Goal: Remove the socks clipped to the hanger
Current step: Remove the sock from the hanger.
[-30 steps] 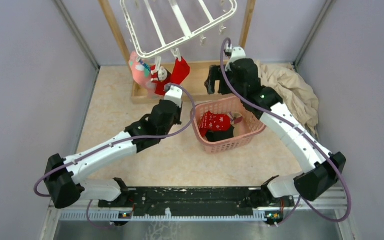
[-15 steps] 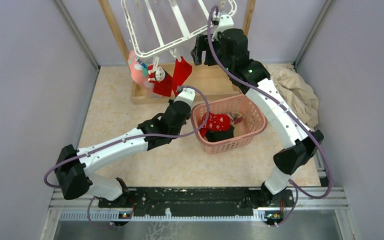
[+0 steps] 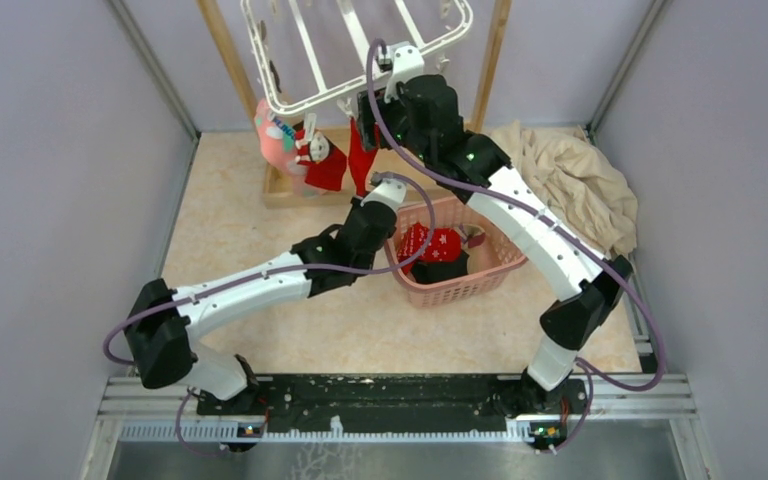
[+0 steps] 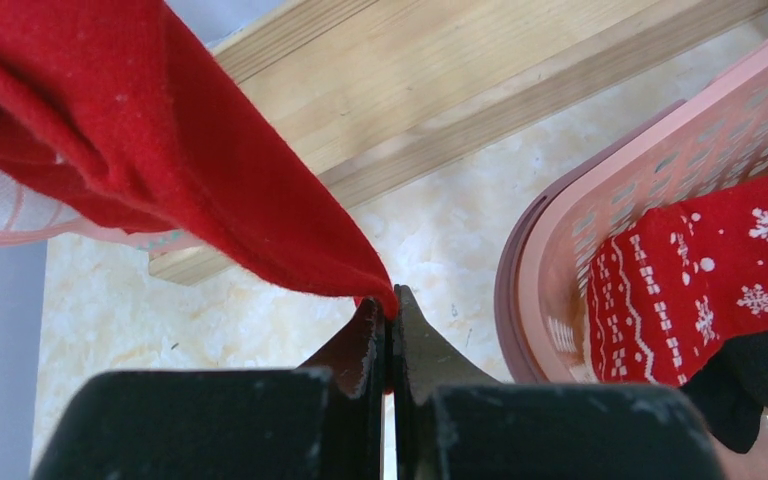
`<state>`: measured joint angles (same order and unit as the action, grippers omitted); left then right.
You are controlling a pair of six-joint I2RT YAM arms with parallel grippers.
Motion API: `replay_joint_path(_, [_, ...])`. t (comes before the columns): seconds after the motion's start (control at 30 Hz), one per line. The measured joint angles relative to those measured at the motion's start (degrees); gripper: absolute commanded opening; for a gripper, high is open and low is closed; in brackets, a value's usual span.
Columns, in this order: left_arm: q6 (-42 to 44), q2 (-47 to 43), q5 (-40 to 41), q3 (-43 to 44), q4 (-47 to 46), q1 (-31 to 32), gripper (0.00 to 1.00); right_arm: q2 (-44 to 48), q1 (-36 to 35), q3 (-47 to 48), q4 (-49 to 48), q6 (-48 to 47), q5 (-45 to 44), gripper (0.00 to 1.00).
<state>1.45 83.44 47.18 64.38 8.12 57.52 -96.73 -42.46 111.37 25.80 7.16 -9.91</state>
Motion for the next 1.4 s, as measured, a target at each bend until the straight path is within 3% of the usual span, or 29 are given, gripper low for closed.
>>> replay_joint_path(0.7, [4.42,9.09,7.76,7.58,1.73,3.28,0.02,-8.02,-7.98,13.77,5.07,-9.11,-17.38,0.65])
replay_joint_path(1.4, [7.23,10.64,11.74,9.86,4.37,5.66,0.03,-13.75,-8.41,18.91,6.38,-11.28,-29.24,0.66])
